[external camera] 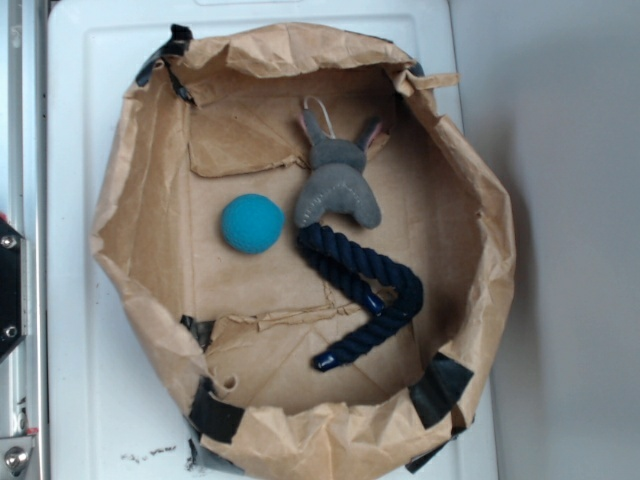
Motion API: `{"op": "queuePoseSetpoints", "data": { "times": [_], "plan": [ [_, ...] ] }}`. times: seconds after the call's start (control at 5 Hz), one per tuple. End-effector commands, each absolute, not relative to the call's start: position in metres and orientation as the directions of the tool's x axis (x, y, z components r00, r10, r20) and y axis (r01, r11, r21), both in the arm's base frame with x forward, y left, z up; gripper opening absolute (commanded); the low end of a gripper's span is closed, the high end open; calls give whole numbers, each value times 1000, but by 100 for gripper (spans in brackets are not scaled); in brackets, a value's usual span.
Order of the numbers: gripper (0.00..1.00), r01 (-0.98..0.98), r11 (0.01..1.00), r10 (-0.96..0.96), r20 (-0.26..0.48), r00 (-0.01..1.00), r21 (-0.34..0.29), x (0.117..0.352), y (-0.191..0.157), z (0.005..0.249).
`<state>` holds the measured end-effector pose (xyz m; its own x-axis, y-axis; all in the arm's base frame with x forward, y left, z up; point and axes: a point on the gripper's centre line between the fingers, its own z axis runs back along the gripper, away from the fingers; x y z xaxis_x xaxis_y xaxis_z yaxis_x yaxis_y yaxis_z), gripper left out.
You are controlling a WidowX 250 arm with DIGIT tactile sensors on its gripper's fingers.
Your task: Grab the blue rope.
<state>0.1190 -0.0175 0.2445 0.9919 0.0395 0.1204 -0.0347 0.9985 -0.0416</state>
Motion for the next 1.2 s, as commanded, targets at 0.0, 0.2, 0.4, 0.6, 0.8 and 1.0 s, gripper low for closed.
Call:
{"op": "queuePoseSetpoints", "data": {
  "times": [0.0,0.2,0.4,0.6,0.8,1.0],
  "plan": [
    [100,-35,999,40,120,992,-42,119,-18,244],
    [100,-91,995,94,95,991,-32,146,-6,233],
    [100,-258,963,253,69,965,84,155,1,227],
    [100,-258,963,253,69,965,84,155,1,227],
    [100,-258,963,253,69,965,84,155,1,227],
    [100,-258,963,253,69,965,84,155,1,227]
  ]
}}
